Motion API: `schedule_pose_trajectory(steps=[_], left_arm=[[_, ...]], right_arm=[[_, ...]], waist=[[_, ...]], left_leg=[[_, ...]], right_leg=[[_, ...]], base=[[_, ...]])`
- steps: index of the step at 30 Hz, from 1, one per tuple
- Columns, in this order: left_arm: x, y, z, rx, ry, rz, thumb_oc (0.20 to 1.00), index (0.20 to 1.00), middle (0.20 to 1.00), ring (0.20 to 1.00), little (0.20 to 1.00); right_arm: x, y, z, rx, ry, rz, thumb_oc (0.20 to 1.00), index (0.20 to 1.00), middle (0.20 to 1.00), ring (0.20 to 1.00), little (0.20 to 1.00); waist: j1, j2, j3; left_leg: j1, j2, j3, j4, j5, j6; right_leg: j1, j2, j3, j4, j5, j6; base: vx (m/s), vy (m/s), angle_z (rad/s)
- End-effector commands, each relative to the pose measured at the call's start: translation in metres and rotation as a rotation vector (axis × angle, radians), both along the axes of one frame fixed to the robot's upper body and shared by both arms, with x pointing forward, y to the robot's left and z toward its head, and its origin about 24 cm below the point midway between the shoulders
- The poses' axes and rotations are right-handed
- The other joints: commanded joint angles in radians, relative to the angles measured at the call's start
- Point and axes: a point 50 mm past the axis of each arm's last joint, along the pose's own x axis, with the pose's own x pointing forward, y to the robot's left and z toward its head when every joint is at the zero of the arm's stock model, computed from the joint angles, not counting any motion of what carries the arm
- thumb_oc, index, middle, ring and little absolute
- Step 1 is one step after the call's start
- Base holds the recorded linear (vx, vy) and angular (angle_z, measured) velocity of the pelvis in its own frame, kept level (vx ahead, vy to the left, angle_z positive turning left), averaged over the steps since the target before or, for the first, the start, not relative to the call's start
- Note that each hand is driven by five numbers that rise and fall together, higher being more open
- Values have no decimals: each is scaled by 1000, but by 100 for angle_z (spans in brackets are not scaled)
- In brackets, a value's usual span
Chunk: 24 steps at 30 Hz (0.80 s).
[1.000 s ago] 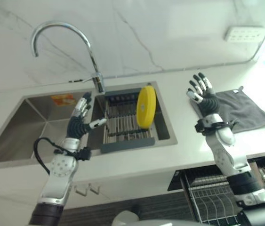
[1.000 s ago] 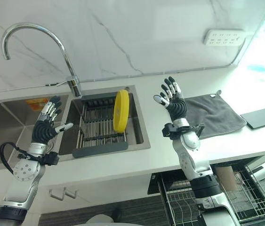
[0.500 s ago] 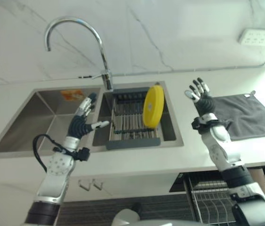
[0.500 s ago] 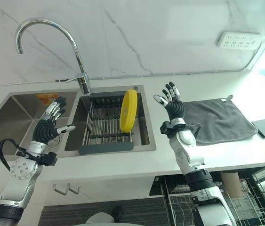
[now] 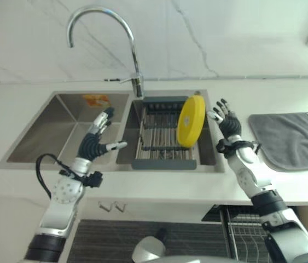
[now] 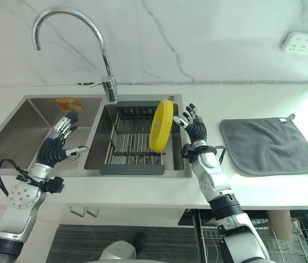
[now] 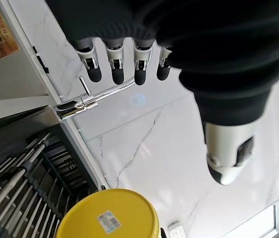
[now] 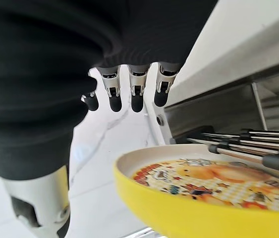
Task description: Place the dishes in the dishwasher.
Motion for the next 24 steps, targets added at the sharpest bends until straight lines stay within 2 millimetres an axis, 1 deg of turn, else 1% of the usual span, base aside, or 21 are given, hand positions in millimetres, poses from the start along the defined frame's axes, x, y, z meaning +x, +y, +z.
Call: schedule_pose_trajectory(steps=[1, 11, 15, 24], left_arm=[[-3, 8, 30, 21, -141, -29, 1000, 1000, 1000, 1000, 1000], [-7, 10, 28, 31, -130, -31, 1000, 1000, 1000, 1000, 1000], [-7, 14, 26, 21, -121, -19, 1000, 1000, 1000, 1000, 1000], [-8, 11, 28, 22, -130, -25, 1000, 1000, 1000, 1000, 1000]], right_arm=[[12, 19, 39, 58, -135, 64, 1000, 1000, 1000, 1000, 1000], [10, 22, 31, 56, -110, 58, 1000, 1000, 1000, 1000, 1000], [9, 26, 28, 44, -92, 68, 1000, 1000, 1000, 1000, 1000], [5, 28, 20, 24, -55, 83, 1000, 1000, 1000, 1000, 1000]], waist=[[13, -14, -43], [31, -5, -36], [31, -4, -34], [27, -6, -30]], left_leg=[[-73, -12, -13, -2, 67, 7], [-76, -16, -34, -2, 71, 7], [-76, -17, -35, -2, 72, 8], [-74, -17, -32, -2, 70, 9]], right_leg=[[43, -7, -1, 26, 26, -32], [46, -5, -16, 36, 16, -37], [45, -4, -19, 40, 13, -37], [43, -5, -23, 45, 10, -37]], base=[[0, 0, 0], [0, 0, 2], [-4, 1, 12], [0, 0, 0]])
